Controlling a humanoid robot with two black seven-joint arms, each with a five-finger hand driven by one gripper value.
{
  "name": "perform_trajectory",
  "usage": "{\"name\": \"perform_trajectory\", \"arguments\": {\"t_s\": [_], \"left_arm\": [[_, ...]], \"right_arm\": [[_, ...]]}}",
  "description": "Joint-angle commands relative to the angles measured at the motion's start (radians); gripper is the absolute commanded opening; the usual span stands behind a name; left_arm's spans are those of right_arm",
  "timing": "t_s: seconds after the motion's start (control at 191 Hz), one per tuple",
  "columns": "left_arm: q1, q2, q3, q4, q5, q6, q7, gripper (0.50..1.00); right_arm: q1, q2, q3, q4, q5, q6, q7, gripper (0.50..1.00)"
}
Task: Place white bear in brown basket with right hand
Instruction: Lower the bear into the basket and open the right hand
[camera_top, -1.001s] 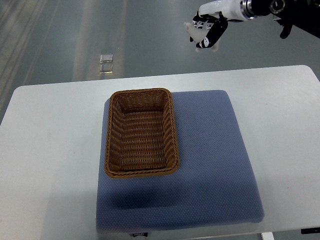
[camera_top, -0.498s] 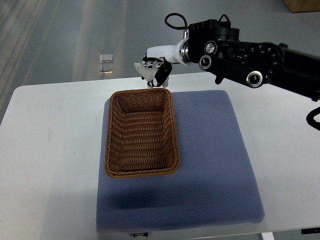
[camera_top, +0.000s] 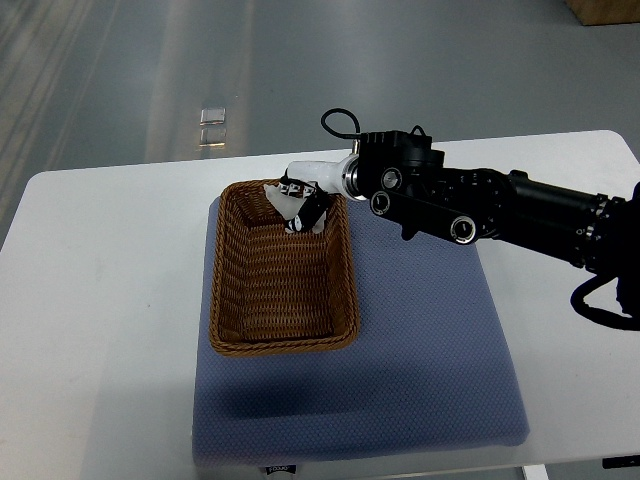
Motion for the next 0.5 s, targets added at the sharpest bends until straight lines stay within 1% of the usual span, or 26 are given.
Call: {"name": "perform_trajectory", "arguments": {"t_s": [0.0, 0.288, 0.378, 0.414, 0.451, 0.467, 0.493], "left_arm": [[0.0, 0.0, 0.0, 0.0, 0.0, 0.001, 0.0, 1.0], [0.0, 0.0, 0.0, 0.0, 0.002, 0.0, 0.0, 1.0], [0.0, 0.0, 0.0, 0.0, 0.0, 0.0, 0.0, 1.0], [0.0, 0.0, 0.0, 0.0, 0.002, 0.0, 0.0, 1.0], [0.0, 0.0, 0.0, 0.0, 0.002, 0.0, 0.0, 1.0], [0.0, 0.0, 0.0, 0.0, 0.002, 0.0, 0.0, 1.0], [0.0, 0.0, 0.0, 0.0, 0.0, 0.0, 0.0, 1.0]], "right_arm": [[-0.019, 0.0, 0.002, -0.001, 0.0, -0.013, 0.001, 0.5], [-0.06, 0.0, 0.012, 0.0, 0.003, -0.029, 0.005, 0.502], [-0.077, 0.0, 0.015, 0.0, 0.003, -0.03, 0.017, 0.533], [-0.082, 0.0, 0.017, 0.0, 0.004, -0.035, 0.019, 0.537], [-0.085, 0.0, 0.019, 0.002, 0.008, -0.039, 0.024, 0.552], [-0.089, 0.0, 0.017, 0.002, 0.008, -0.042, 0.024, 0.566], [-0.095, 0.0, 0.017, 0.003, 0.008, -0.044, 0.025, 0.57]]}}
